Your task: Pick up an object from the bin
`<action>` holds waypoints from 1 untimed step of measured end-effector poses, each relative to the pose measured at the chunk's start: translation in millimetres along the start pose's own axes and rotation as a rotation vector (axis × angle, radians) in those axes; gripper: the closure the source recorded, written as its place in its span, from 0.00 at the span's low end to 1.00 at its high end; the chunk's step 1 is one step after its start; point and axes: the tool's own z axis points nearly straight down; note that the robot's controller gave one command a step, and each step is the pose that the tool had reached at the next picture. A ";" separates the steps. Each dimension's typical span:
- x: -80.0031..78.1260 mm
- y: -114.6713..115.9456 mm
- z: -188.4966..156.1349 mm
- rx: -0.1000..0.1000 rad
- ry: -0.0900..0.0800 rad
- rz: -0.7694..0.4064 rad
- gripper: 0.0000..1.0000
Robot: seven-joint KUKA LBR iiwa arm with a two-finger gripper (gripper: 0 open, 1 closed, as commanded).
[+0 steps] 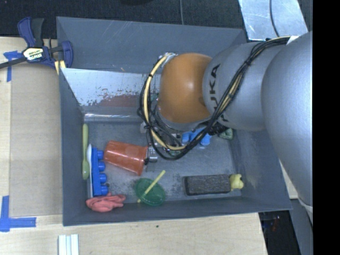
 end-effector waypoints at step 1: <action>2.7 26.3 35.9 0.001 -0.009 -0.062 0.00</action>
Offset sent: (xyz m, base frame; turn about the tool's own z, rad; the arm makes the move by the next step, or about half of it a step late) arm 0.0088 -0.0315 -0.0541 0.0487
